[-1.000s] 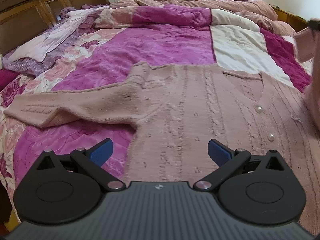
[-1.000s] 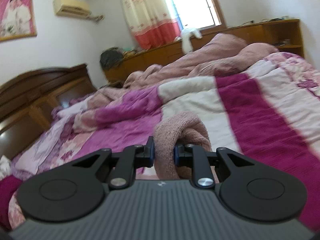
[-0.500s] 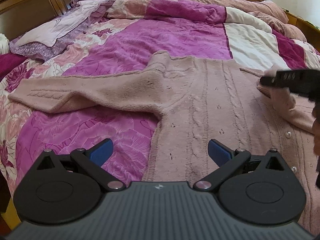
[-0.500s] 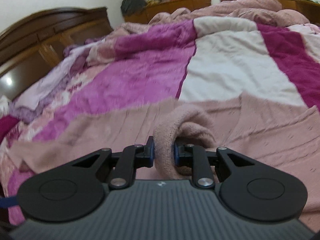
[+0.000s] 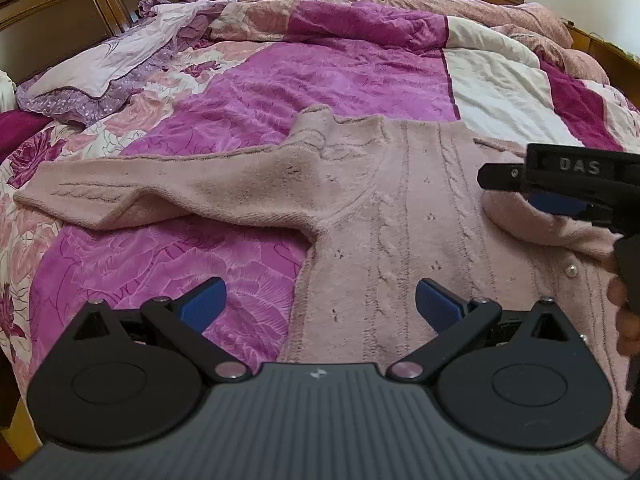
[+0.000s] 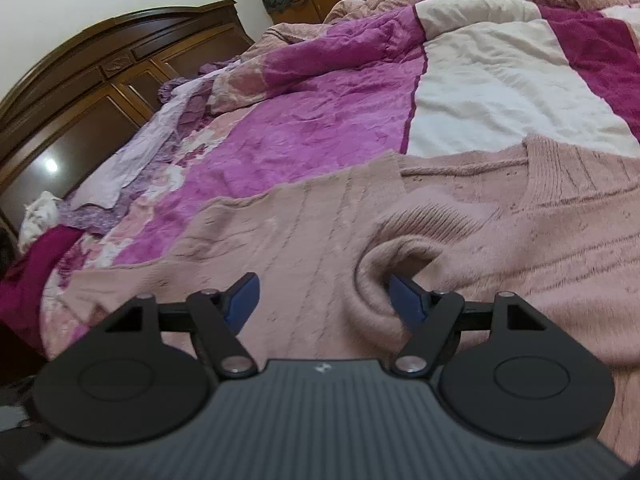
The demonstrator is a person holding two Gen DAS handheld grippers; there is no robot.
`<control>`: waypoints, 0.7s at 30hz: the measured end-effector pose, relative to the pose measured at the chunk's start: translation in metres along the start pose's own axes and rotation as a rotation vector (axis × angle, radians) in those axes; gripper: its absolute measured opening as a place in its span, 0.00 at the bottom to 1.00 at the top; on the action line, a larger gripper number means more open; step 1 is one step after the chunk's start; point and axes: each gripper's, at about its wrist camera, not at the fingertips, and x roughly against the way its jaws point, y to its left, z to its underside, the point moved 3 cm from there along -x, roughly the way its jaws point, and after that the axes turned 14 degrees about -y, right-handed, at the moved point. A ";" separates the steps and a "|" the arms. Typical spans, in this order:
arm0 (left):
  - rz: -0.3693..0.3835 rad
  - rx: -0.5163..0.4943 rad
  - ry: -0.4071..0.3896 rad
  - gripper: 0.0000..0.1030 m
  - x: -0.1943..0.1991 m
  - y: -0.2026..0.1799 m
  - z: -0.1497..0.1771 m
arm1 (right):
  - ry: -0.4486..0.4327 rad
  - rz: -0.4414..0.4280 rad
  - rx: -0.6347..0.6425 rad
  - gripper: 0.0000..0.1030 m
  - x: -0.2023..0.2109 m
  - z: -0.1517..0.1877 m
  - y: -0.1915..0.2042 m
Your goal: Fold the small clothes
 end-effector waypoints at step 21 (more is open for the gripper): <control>0.106 -0.078 -0.052 1.00 0.016 -0.040 -0.016 | 0.010 0.132 -0.124 0.77 0.103 -0.019 -0.042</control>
